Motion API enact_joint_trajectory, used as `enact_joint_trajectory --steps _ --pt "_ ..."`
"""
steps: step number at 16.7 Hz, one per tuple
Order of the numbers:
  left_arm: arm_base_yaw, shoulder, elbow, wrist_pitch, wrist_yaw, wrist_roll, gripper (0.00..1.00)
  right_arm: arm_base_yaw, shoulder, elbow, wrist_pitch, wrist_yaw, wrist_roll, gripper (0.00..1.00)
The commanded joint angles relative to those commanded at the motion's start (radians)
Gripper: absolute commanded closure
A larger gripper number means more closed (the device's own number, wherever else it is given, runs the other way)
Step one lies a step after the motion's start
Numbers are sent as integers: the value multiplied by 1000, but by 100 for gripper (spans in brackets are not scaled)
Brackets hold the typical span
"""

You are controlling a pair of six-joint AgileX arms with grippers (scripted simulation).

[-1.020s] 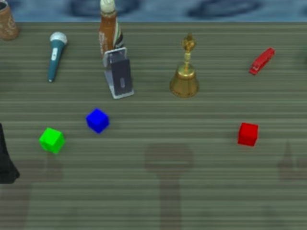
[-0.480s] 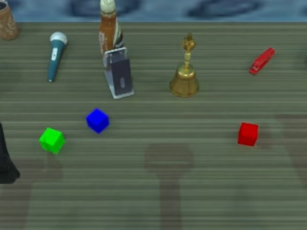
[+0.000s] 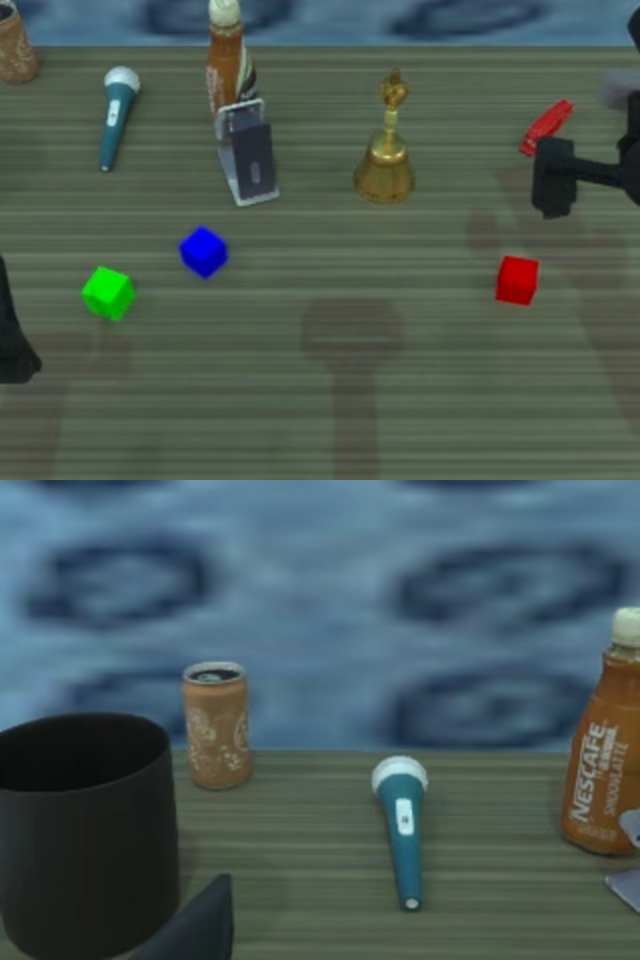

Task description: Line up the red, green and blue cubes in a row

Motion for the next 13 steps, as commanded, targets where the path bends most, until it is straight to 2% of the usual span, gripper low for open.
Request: enact_joint_trajectory --steps 6,13 --pt "0 0 0 0 0 0 0 64 384 307 -194 0 110 0" --pt "0 0 0 0 0 0 0 78 468 381 -237 0 136 0"
